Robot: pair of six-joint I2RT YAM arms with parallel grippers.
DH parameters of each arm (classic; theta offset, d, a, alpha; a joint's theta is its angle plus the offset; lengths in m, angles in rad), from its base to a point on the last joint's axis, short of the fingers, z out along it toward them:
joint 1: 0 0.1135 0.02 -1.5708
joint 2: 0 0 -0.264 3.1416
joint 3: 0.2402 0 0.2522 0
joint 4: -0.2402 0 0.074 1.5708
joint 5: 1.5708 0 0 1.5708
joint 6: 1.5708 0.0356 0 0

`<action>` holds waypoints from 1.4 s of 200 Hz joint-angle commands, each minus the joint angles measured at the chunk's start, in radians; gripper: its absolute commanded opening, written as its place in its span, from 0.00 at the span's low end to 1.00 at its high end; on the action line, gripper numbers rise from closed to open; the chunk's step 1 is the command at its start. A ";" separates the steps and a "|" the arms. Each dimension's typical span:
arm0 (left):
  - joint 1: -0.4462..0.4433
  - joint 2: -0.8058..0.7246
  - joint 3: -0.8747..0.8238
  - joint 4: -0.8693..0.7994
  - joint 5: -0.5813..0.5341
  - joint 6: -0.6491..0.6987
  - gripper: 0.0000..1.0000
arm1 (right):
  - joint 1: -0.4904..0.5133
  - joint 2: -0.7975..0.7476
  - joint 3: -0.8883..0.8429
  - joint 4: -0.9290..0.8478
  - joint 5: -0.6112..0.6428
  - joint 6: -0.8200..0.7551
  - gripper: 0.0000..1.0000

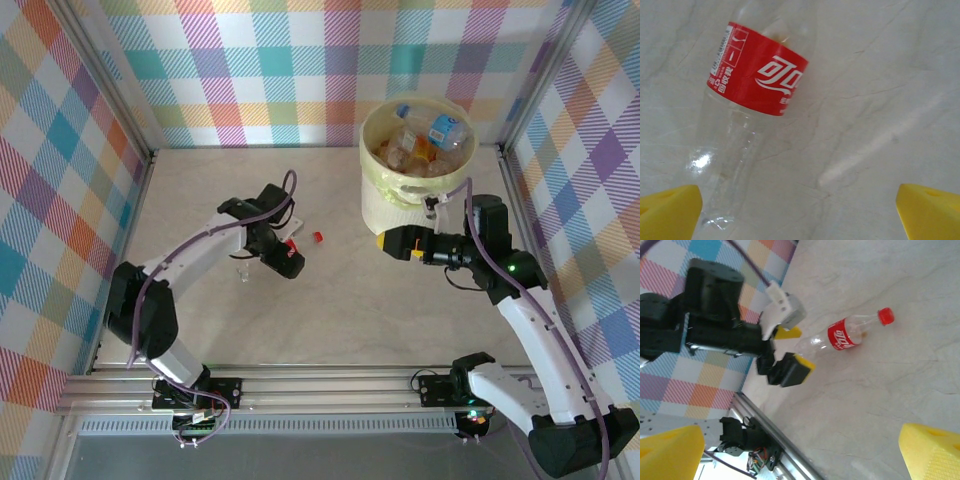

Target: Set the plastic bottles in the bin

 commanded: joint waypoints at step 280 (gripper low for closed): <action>-0.039 0.137 -0.133 0.033 -0.098 -0.434 0.79 | 0.002 -0.038 -0.047 0.009 -0.069 0.030 1.00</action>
